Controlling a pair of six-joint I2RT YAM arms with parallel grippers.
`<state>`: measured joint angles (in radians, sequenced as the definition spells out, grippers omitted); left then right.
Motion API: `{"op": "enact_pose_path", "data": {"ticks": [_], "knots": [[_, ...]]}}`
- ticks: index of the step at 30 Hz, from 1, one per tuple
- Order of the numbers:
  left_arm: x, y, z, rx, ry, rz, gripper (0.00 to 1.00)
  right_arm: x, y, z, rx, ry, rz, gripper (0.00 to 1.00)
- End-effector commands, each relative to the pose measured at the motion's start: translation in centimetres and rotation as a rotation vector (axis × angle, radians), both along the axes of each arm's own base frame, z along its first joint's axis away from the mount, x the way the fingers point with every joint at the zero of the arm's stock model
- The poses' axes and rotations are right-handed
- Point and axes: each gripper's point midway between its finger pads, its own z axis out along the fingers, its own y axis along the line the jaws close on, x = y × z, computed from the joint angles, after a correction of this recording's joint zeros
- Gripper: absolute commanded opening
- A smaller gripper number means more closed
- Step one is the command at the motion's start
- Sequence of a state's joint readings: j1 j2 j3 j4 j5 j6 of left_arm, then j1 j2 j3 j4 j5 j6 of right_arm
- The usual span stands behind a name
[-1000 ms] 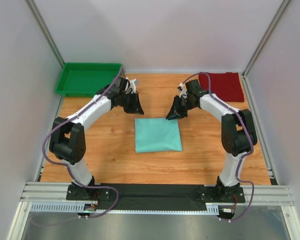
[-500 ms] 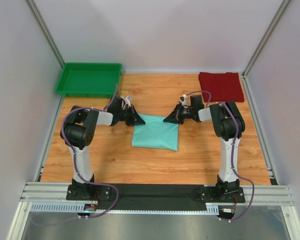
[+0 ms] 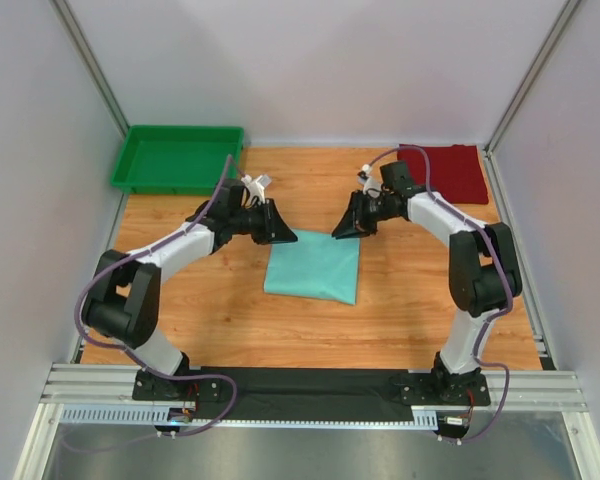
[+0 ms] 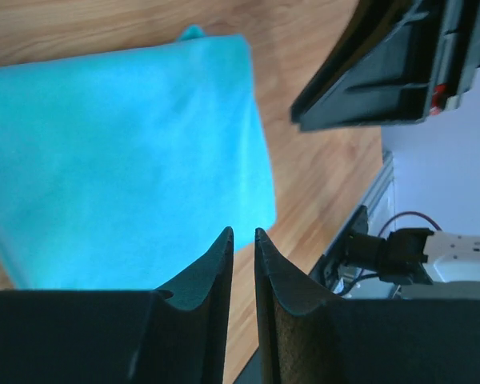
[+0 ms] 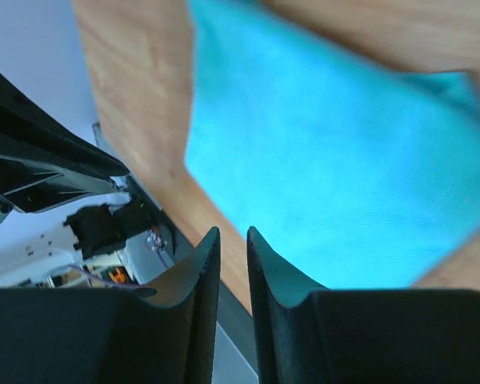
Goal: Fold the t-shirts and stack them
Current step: Fold the tshirt
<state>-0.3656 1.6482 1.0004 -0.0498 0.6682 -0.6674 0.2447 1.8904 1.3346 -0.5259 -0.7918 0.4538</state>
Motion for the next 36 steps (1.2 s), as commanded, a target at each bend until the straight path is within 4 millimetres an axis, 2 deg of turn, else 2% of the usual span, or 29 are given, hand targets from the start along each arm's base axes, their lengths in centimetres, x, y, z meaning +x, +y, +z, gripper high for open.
{"op": "enact_pose_path", "data": {"ticks": [1, 2, 4, 5, 8, 13, 16, 17, 18, 21, 22, 24, 27, 28, 29, 30, 31, 32, 33, 34, 35, 36], "knots": [[-2.7, -0.7, 0.5, -0.02, 0.032, -0.021, 0.23, -5.7, 3.1, -0.3, 0.038, 0.098, 0.131, 0.22], [-3.1, -0.8, -0.3, -0.028, 0.063, -0.024, 0.22, -6.7, 5.0, -0.3, 0.081, 0.1, 0.175, 0.19], [-4.0, -0.5, -3.0, -0.014, 0.143, -0.01, 0.19, -8.3, 6.1, -1.6, 0.093, 0.136, 0.207, 0.16], [-3.6, -0.2, -3.7, 0.001, 0.129, 0.007, 0.18, -8.4, 6.9, -2.0, 0.106, 0.11, 0.223, 0.12], [-3.3, 0.7, -6.7, 0.059, 0.146, 0.023, 0.18, -9.0, 7.1, -4.1, 0.122, 0.146, 0.218, 0.08], [-4.2, 1.7, -11.1, 0.12, 0.238, 0.038, 0.15, -11.5, 5.3, -8.6, 0.078, 0.229, 0.253, 0.06], [-5.7, 3.1, -13.1, 0.187, 0.274, 0.053, 0.13, -12.3, 3.6, -9.6, 0.081, 0.262, 0.231, 0.06], [-6.1, 3.5, -13.6, 0.208, 0.271, 0.046, 0.13, -13.1, 2.5, -10.1, 0.079, 0.294, 0.206, 0.06], [-6.8, 4.1, -14.1, 0.223, 0.282, 0.047, 0.13, -13.3, 2.0, -9.8, 0.085, 0.291, 0.193, 0.06], [-7.5, 4.9, -14.1, 0.248, 0.278, 0.037, 0.13, -14.0, -0.3, -9.2, 0.082, 0.3, 0.133, 0.06], [-7.7, 5.0, -13.4, 0.249, 0.273, 0.031, 0.13, -14.2, -0.8, -8.5, 0.083, 0.288, 0.122, 0.06], [-8.1, 4.9, -12.5, 0.229, 0.269, 0.022, 0.13, -14.5, -2.0, -8.7, 0.044, 0.289, 0.095, 0.07], [-8.1, 4.4, -9.7, 0.191, 0.244, 0.028, 0.16, -15.0, -2.5, -8.2, 0.018, 0.28, 0.088, 0.1], [-8.2, 4.1, -8.1, 0.167, 0.223, 0.015, 0.18, -15.2, -2.7, -8.0, 0.0, 0.294, 0.082, 0.1], [-8.6, 3.8, -7.3, 0.182, 0.204, -0.004, 0.21, -14.6, -3.2, -7.7, -0.038, 0.26, 0.06, 0.1], [-7.8, 3.2, -5.4, 0.196, 0.146, -0.016, 0.33, -13.8, -3.5, -7.1, -0.058, 0.244, 0.029, 0.13], [-8.2, 4.1, -4.6, 0.286, 0.092, -0.027, 0.42, -13.2, -4.3, -6.5, -0.079, 0.236, -0.017, 0.25], [-8.0, 2.7, -2.5, 0.315, 0.01, -0.07, 0.58, -12.3, -5.0, -5.5, -0.108, 0.185, -0.061, 0.32], [-8.7, 2.9, -1.6, 0.361, -0.017, -0.09, 0.62, -11.6, -5.3, -4.8, -0.113, 0.174, -0.095, 0.37], [-8.3, 2.9, -1.1, 0.418, -0.094, -0.111, 0.64, -10.7, -5.9, -3.8, -0.118, 0.157, -0.126, 0.46], [-8.7, 1.6, 0.0, 0.432, -0.156, -0.155, 0.67, -10.0, -6.1, -3.1, -0.127, 0.134, -0.144, 0.51], [-9.2, 1.0, 0.2, 0.453, -0.195, -0.191, 0.67, -9.6, -6.3, -2.6, -0.127, 0.131, -0.153, 0.54]]}}
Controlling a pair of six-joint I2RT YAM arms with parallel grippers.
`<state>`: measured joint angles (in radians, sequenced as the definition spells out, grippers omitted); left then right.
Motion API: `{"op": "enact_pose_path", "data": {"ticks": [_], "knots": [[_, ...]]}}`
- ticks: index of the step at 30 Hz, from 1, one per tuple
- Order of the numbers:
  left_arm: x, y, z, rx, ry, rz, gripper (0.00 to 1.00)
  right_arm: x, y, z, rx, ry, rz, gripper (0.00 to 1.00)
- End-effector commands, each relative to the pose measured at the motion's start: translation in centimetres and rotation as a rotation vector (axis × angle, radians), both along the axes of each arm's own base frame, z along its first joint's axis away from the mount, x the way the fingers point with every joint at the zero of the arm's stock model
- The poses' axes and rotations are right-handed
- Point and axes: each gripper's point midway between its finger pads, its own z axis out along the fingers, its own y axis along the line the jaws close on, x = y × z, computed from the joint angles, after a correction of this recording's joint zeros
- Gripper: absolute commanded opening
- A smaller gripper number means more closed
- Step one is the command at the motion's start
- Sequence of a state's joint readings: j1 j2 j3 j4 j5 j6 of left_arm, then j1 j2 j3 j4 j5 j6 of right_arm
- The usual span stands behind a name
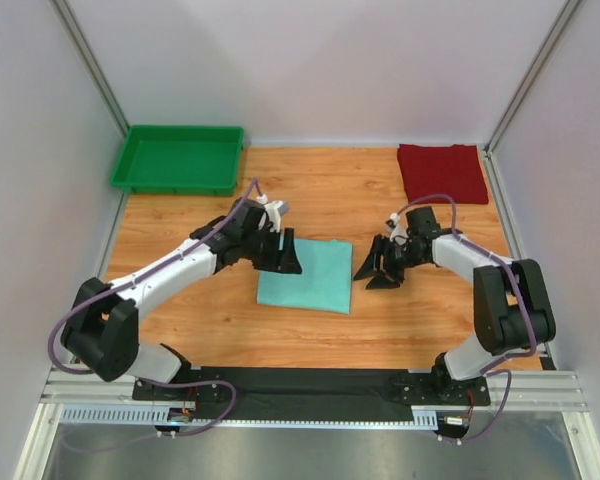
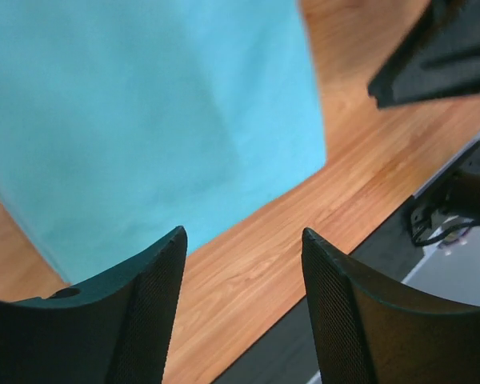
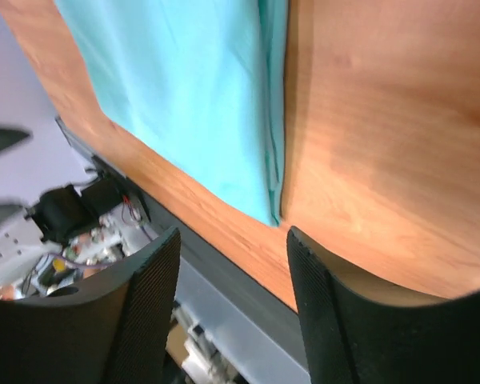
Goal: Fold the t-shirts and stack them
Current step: Fold the tshirt, then neatly place the folded tshirt to the corner
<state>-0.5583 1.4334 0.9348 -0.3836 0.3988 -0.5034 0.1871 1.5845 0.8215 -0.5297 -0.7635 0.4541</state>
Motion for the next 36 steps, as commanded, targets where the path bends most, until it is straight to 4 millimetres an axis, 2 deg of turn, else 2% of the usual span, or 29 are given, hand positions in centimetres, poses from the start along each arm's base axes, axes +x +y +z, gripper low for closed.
{"op": "enact_pose_path", "data": {"ticks": [1, 2, 3, 4, 5, 6, 7, 10, 13, 17, 18, 24, 26, 30, 34, 36], "knots": [[-0.6, 0.2, 1.8, 0.199, -0.226, -0.135, 0.68, 3.2, -1.5, 3.0, -0.072, -0.082, -0.075, 0.59], [-0.7, -0.1, 1.7, 0.236, -0.279, -0.17, 0.68, 3.6, -2.0, 3.1, -0.096, -0.088, -0.079, 0.61], [-2.2, -1.9, 1.7, 0.258, -0.348, -0.264, 0.68, 3.8, -2.2, 3.2, -0.106, -0.089, -0.079, 0.62], [-1.6, -1.7, 1.3, 0.339, -0.429, -0.268, 0.68, 4.1, -2.8, 3.4, -0.115, -0.095, -0.086, 0.63], [-2.1, -1.9, 0.3, 0.405, -0.508, -0.366, 0.68, 4.3, -3.1, 3.5, -0.117, -0.096, -0.096, 0.63], [-2.1, -2.7, -0.2, 0.425, -0.561, -0.406, 0.68, 4.3, -3.5, 3.5, -0.114, -0.095, -0.108, 0.63], [-3.1, -3.5, -0.8, 0.46, -0.601, -0.459, 0.68, 4.4, -3.9, 3.8, -0.106, -0.1, -0.123, 0.64], [-3.7, -4.5, -2.7, 0.557, -0.698, -0.598, 0.68, 4.3, -5.5, 4.1, -0.081, -0.096, -0.187, 0.64], [-3.3, -5.2, -4.0, 0.65, -0.773, -0.655, 0.68, 3.1, -5.5, 3.7, -0.072, -0.09, -0.185, 0.64], [-3.7, -7.3, -5.3, 0.692, -0.84, -0.723, 0.68, 1.8, -5.3, 3.6, -0.056, -0.102, -0.194, 0.64], [-3.8, -7.8, -6.3, 0.706, -0.845, -0.755, 0.68, 1.3, -5.3, 3.2, -0.058, -0.09, -0.202, 0.64], [-5.4, -10.8, -8.3, 0.721, -0.873, -0.874, 0.66, 0.9, -5.3, 3.2, -0.056, -0.104, -0.211, 0.64], [-5.3, -11.5, -8.4, 0.741, -0.892, -0.883, 0.65, 1.1, -5.3, 3.5, -0.058, -0.114, -0.209, 0.64], [-4.2, -11.4, -10.6, 0.848, -0.891, -0.906, 0.6, 1.7, -5.3, 3.8, -0.051, -0.119, -0.206, 0.64], [-4.1, -12.0, -11.0, 0.844, -0.896, -0.906, 0.55, 2.2, -5.3, 3.4, -0.054, -0.102, -0.199, 0.64], [-4.0, -12.3, -11.4, 0.849, -0.895, -0.912, 0.48, 2.5, -5.2, 3.3, -0.049, -0.1, -0.196, 0.64]]}}
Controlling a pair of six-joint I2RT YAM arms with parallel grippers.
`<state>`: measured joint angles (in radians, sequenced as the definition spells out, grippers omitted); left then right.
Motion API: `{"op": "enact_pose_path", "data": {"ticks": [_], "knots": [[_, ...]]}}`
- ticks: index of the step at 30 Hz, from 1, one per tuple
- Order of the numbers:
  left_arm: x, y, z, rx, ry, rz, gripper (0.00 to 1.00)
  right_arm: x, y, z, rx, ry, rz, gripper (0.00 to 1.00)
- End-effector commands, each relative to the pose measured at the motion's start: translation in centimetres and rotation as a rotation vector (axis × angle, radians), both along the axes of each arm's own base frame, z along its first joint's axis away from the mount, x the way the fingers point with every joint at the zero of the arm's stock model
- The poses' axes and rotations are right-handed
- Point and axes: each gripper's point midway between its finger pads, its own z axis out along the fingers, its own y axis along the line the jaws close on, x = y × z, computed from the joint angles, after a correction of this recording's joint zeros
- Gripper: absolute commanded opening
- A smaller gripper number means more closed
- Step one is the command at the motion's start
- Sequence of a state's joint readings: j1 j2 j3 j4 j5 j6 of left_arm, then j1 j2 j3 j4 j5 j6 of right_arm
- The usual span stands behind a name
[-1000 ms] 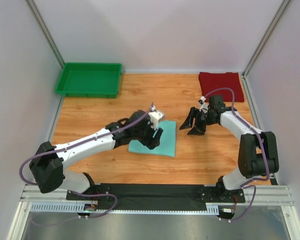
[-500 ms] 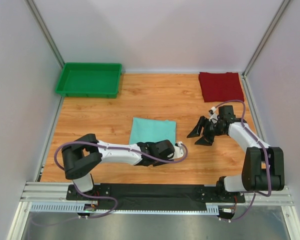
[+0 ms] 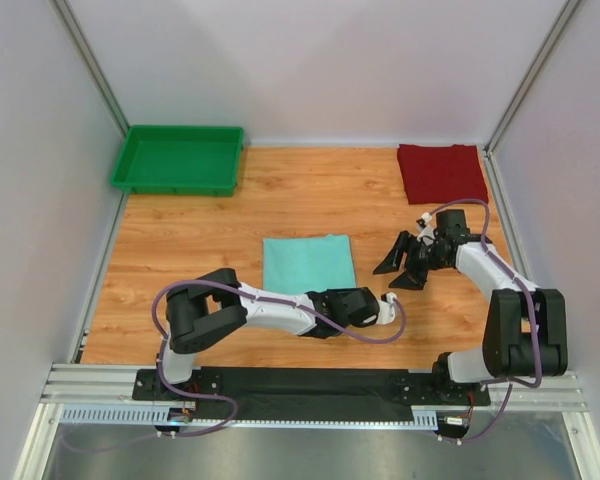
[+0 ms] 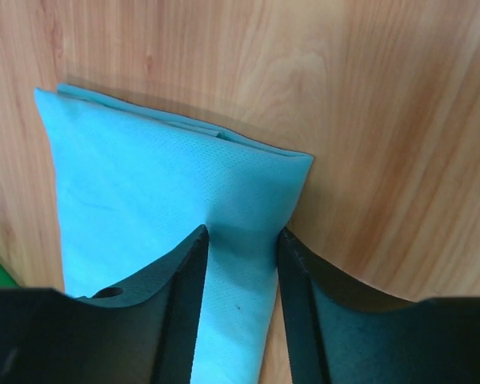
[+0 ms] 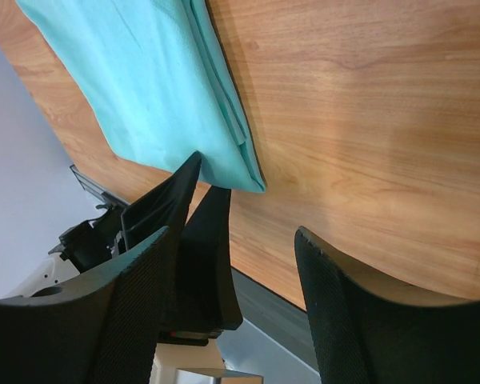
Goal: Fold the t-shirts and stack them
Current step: Neatly place the folded tshirt to the corner
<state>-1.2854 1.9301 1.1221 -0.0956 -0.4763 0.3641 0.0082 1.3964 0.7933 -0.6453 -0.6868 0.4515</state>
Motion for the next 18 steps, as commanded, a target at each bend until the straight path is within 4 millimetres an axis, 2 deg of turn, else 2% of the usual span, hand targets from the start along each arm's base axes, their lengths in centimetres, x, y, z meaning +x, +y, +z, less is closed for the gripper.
{"op": "enact_pose_path", "data": {"ticks": [1, 4, 6, 8, 9, 10, 13, 14, 15, 16, 17, 18], "knots": [[-0.5, 1.0, -3.1, 0.104, 0.036, -0.032, 0.45, 1.7, 0.2, 0.8, 0.014, -0.047, 0.008, 0.65], [-0.2, 0.4, -3.0, 0.106, 0.025, -0.036, 0.19, 2.1, 0.2, 0.2, 0.011, -0.022, 0.009, 0.66], [-0.1, 0.3, -2.2, 0.091, 0.017, -0.028, 0.12, 2.5, 0.4, -0.2, 0.026, -0.001, 0.016, 0.66], [-0.1, 0.5, -1.5, 0.072, 0.019, -0.017, 0.0, 2.9, 1.0, 0.1, 0.074, -0.008, 0.039, 0.71], [0.0, 0.4, -0.4, 0.04, 0.025, -0.014, 0.0, 3.1, 1.1, -0.2, 0.085, 0.006, 0.042, 0.74], [-0.2, 0.7, -0.1, 0.024, 0.039, 0.0, 0.0, 3.7, 1.6, 0.4, 0.119, -0.019, 0.057, 0.79], [-0.1, 1.0, 2.3, -0.044, 0.046, 0.013, 0.0, 5.1, 1.9, 0.5, 0.156, -0.017, 0.059, 0.87], [-0.2, 1.4, 2.4, -0.048, 0.055, 0.024, 0.0, 5.4, 2.4, 0.9, 0.196, -0.013, 0.071, 0.88], [-0.2, 1.4, 3.7, -0.084, 0.055, 0.029, 0.0, 5.7, 2.7, 1.0, 0.212, -0.005, 0.071, 0.88], [0.1, 1.7, 4.4, -0.103, 0.058, 0.042, 0.0, 5.7, 3.3, 0.5, 0.222, 0.02, 0.082, 0.89], [0.2, 2.0, 4.7, -0.116, 0.068, 0.057, 0.0, 6.3, 3.7, 1.1, 0.238, 0.008, 0.093, 0.89], [0.3, 2.1, 6.0, -0.152, 0.068, 0.06, 0.0, 6.4, 4.0, 1.0, 0.239, 0.014, 0.1, 0.89]]}}
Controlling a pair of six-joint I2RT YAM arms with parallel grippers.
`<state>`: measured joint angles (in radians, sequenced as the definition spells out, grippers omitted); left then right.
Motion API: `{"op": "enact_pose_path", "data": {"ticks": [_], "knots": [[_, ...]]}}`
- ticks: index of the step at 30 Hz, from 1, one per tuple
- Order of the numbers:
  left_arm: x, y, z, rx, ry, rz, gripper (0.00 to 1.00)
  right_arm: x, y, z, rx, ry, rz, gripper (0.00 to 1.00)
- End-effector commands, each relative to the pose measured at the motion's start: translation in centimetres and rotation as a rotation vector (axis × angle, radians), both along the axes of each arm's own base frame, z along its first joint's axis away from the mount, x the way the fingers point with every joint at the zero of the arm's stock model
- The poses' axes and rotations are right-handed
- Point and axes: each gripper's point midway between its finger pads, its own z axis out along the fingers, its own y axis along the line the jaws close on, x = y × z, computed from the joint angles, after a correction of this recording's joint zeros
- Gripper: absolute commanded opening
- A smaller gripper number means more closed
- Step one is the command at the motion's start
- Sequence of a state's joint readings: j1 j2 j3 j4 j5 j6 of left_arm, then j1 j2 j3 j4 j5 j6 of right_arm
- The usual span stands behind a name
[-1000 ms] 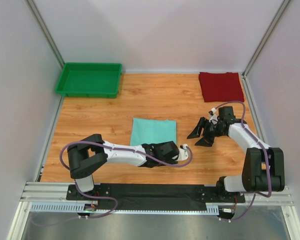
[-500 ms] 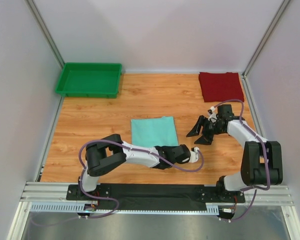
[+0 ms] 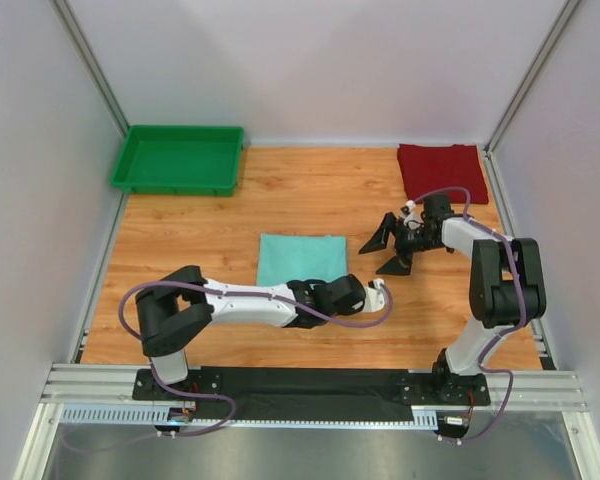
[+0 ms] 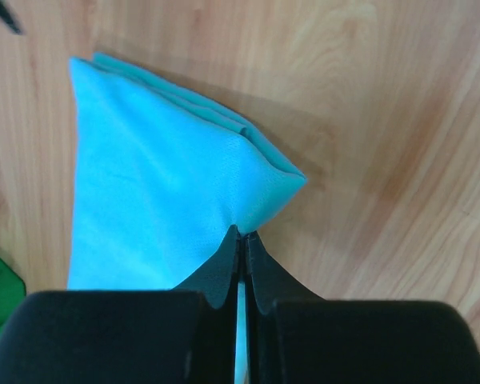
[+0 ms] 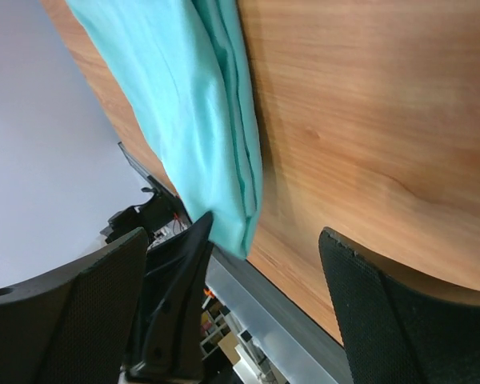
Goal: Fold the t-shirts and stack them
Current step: Neatly place the folded tshirt to the corner
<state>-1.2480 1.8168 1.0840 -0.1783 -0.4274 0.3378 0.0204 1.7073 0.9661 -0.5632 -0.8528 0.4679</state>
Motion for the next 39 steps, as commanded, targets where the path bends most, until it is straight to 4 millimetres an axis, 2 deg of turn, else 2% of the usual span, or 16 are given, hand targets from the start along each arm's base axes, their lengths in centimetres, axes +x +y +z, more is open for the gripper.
{"op": "enact_pose_path", "data": {"ticks": [1, 5, 9, 15, 19, 22, 24, 27, 29, 31, 32, 34, 35, 37, 38, 39], "knots": [[0.4, 0.1, 4.4, -0.145, 0.021, 0.046, 0.0, 1.7, 2.3, 1.6, 0.084, -0.049, 0.051, 0.89], [0.7, 0.5, 6.1, -0.18, 0.027, 0.057, 0.0, 2.1, 4.2, 1.6, 0.143, -0.026, 0.057, 0.91], [0.7, 0.5, 6.5, -0.186, 0.039, 0.066, 0.0, 2.2, 5.9, 1.2, 0.164, -0.035, 0.076, 0.93], [0.9, 0.4, 7.2, -0.189, 0.024, 0.065, 0.0, 0.6, 8.0, -1.3, 0.131, 0.056, 0.115, 0.92], [1.1, 0.3, 8.0, -0.205, 0.014, 0.071, 0.0, -0.2, 8.0, -2.6, 0.095, 0.072, 0.09, 0.9], [0.9, 0.4, 8.4, -0.215, 0.02, 0.073, 0.0, 1.1, 8.5, -2.9, 0.092, 0.038, 0.085, 0.86], [0.9, 0.6, 8.4, -0.217, 0.022, 0.078, 0.0, 1.7, 8.9, -4.1, 0.072, 0.045, 0.092, 0.81], [0.6, 0.5, 8.8, -0.246, 0.041, 0.089, 0.0, 3.4, 9.8, -4.8, 0.07, 0.001, 0.085, 0.65], [0.4, 0.2, 9.0, -0.276, 0.061, 0.104, 0.01, 4.5, 10.5, -4.6, 0.076, -0.036, 0.08, 0.41], [0.6, 0.0, 9.6, -0.301, 0.082, 0.133, 0.16, 5.3, 10.7, -4.5, 0.072, -0.06, 0.065, 0.17], [0.5, -0.1, 10.1, -0.336, 0.109, 0.169, 0.41, 5.7, 10.8, -4.1, 0.064, -0.079, 0.067, 0.08], [0.7, 1.0, 11.7, -0.391, 0.128, 0.219, 0.6, 6.9, 10.1, -3.3, -0.011, -0.148, 0.065, 0.02], [0.4, 1.5, 12.0, -0.416, 0.15, 0.227, 0.76, 7.1, 9.6, -2.6, -0.069, -0.176, 0.11, 0.0], [0.1, 3.0, 14.7, -0.521, 0.183, 0.261, 0.79, 7.9, 8.4, -2.4, -0.179, -0.217, 0.148, 0.0], [0.0, 3.8, 15.5, -0.55, 0.189, 0.28, 0.81, 7.0, 7.2, -2.6, -0.252, -0.206, 0.216, 0.0], [-0.5, 5.3, 16.9, -0.609, 0.204, 0.307, 0.81, 8.7, 6.4, -1.7, -0.33, -0.257, 0.216, 0.0]]}}
